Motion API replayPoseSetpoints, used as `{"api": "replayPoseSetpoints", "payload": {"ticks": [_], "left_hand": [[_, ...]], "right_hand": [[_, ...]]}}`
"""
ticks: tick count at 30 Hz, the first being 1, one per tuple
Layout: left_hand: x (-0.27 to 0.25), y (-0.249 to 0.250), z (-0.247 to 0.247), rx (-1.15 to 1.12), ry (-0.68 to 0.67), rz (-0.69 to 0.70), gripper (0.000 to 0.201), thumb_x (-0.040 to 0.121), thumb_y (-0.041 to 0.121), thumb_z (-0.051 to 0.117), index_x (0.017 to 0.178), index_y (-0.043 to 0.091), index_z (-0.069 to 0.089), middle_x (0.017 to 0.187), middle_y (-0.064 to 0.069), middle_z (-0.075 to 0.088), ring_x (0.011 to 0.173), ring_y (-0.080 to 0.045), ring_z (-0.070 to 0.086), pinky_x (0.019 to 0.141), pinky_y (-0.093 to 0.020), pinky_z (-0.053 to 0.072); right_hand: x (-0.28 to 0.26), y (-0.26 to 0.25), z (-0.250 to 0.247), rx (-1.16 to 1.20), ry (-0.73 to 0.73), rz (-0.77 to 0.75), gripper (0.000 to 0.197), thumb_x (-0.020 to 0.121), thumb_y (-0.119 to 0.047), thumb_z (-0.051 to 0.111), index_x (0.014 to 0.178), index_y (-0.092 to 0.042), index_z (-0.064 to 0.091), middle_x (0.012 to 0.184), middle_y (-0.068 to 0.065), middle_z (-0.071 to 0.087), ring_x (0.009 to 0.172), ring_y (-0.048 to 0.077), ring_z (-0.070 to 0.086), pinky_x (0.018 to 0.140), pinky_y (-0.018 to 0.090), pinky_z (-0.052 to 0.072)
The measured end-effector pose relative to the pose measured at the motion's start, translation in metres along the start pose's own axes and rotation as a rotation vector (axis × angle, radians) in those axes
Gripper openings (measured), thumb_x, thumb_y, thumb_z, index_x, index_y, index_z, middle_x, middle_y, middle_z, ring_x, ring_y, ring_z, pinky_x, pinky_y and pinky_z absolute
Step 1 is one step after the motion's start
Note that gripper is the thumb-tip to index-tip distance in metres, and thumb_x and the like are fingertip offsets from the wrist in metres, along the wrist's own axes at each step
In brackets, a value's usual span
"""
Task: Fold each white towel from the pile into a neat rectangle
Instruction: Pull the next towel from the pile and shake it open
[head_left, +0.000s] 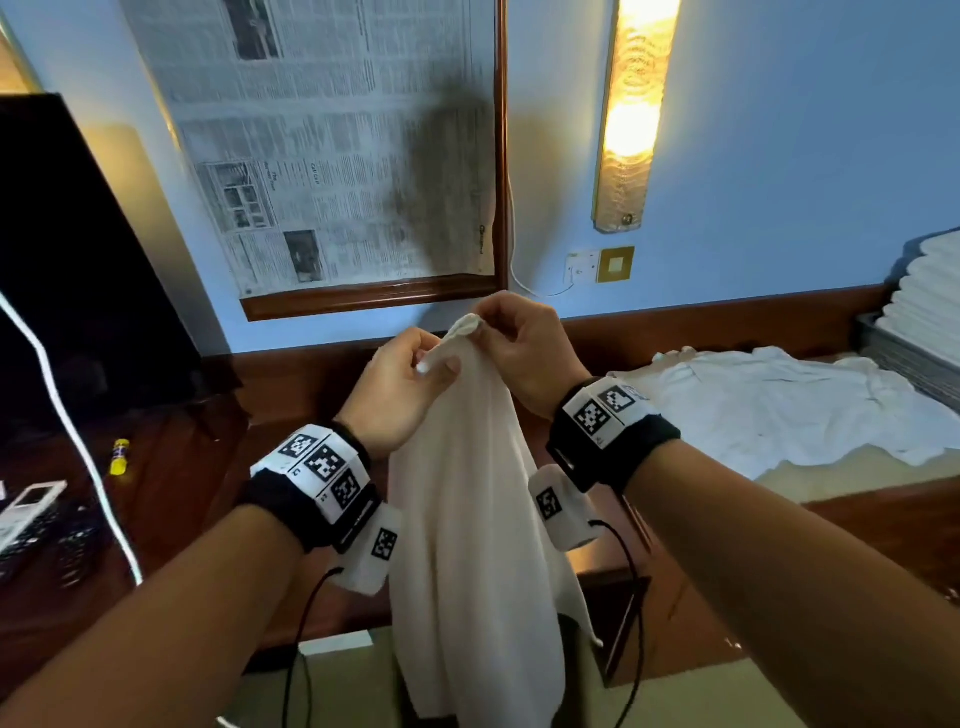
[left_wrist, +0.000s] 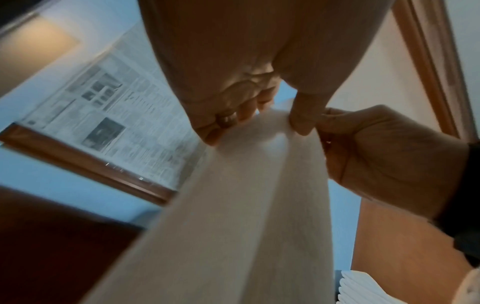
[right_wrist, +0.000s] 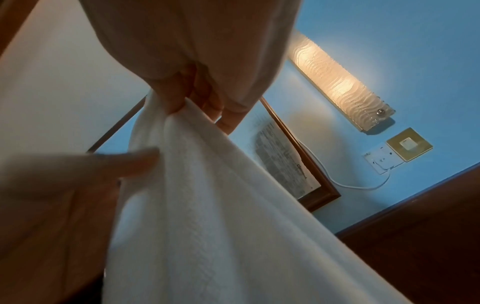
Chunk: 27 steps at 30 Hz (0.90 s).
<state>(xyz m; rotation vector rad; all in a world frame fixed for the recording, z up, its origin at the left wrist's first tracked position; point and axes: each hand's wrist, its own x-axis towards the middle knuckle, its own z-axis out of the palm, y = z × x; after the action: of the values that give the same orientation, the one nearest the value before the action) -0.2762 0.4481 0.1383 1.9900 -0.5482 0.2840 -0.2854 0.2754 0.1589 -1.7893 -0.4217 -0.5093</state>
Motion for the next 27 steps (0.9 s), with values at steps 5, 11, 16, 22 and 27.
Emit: {"api": "replayPoseSetpoints", "payload": {"ticks": [5,11,16,22,27], "left_hand": [[-0.015,-0.018,0.030,-0.220,-0.114,-0.114,0.027,0.087,0.035,0.076,0.087,0.009,0.067,0.085,-0.010,0.073,0.075,-0.016,0.067,0.072,-0.038,0.056],[-0.036,-0.036,0.081,-0.350,-0.204,-0.248,0.075,0.051,0.073,0.084,0.098,0.016,0.074,0.098,-0.001,0.078,0.091,-0.017,0.075,0.077,-0.029,0.060],[-0.044,-0.047,0.115,-0.411,-0.247,-0.282,0.082,0.050,0.070,0.087,0.096,0.006,0.069,0.098,-0.003,0.077,0.091,-0.017,0.073,0.079,-0.027,0.058],[-0.044,-0.056,0.128,-0.277,-0.027,-0.261,0.064,0.059,0.071,0.080,0.080,0.011,0.069,0.077,-0.004,0.072,0.071,-0.015,0.064,0.064,-0.035,0.052],[-0.024,-0.046,0.118,0.001,0.153,-0.212,0.018,0.084,0.033,0.072,0.080,0.016,0.071,0.076,-0.008,0.071,0.069,-0.024,0.065,0.067,-0.045,0.054]], "right_hand": [[0.019,-0.004,-0.034,-0.040,-0.006,-0.023,0.012,0.096,-0.007,0.059,0.100,-0.009,0.071,0.094,-0.001,0.068,0.083,-0.003,0.060,0.079,0.015,0.049],[0.036,-0.006,-0.083,-0.134,0.021,-0.049,0.025,0.097,-0.004,0.054,0.098,-0.020,0.072,0.103,0.000,0.068,0.098,0.011,0.061,0.079,0.015,0.046],[0.047,0.002,-0.121,-0.123,0.175,-0.034,0.023,0.096,-0.001,0.052,0.098,-0.016,0.070,0.090,-0.013,0.063,0.082,-0.009,0.056,0.069,0.004,0.043],[0.045,0.034,-0.153,-0.177,0.206,0.052,0.015,0.098,-0.013,0.054,0.099,-0.020,0.068,0.098,0.002,0.067,0.093,0.015,0.061,0.076,0.016,0.048],[0.009,0.055,-0.150,-0.374,-0.148,0.112,0.010,0.097,-0.016,0.061,0.099,-0.016,0.071,0.099,-0.001,0.064,0.083,0.007,0.056,0.075,0.014,0.044]]}}
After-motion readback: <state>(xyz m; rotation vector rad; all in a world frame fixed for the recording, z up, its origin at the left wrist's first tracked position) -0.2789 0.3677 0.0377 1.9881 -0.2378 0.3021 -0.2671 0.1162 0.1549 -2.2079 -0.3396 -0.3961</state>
